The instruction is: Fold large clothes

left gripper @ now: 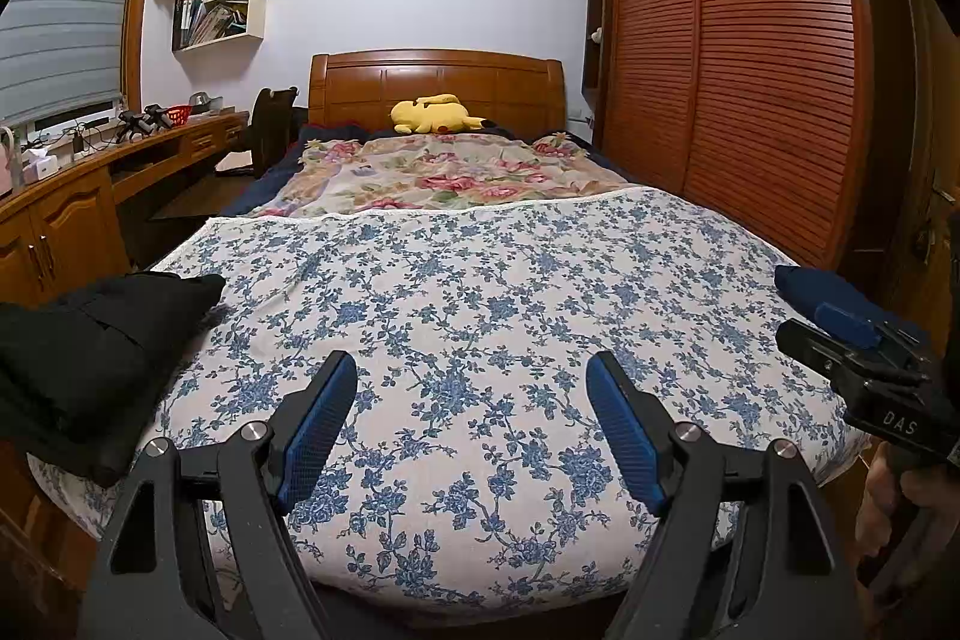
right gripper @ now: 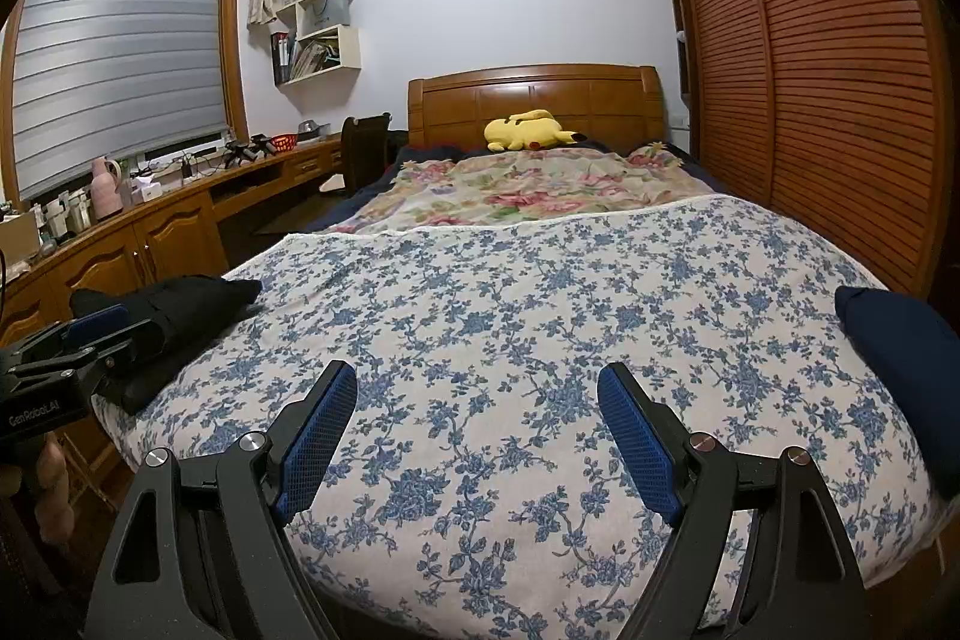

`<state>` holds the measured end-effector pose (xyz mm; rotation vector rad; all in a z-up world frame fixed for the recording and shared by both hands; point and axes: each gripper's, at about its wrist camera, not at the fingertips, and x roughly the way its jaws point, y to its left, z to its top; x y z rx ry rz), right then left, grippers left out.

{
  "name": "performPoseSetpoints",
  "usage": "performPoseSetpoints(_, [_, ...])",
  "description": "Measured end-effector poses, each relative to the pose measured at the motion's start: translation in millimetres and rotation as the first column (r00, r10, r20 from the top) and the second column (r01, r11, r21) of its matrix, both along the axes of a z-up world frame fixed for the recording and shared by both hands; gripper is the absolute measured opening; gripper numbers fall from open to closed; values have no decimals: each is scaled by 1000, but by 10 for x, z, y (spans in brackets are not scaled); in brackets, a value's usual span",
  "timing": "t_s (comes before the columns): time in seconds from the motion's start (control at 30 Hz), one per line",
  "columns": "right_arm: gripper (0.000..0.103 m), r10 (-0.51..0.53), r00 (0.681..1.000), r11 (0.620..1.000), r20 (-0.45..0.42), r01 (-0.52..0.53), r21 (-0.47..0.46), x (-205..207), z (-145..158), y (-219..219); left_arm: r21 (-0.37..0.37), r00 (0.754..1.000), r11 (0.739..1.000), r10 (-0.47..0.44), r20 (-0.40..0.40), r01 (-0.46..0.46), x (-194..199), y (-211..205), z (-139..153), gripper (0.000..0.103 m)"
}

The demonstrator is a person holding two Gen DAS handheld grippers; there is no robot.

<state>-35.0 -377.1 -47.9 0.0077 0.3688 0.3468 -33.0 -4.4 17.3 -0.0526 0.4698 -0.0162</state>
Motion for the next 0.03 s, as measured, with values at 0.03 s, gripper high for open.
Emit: performPoseSetpoints(0.03, [84, 0, 1000, 1000, -1, 0, 0, 0, -1, 0, -1, 1000, 1000, 0, 1, 0, -1, 2, 0, 79])
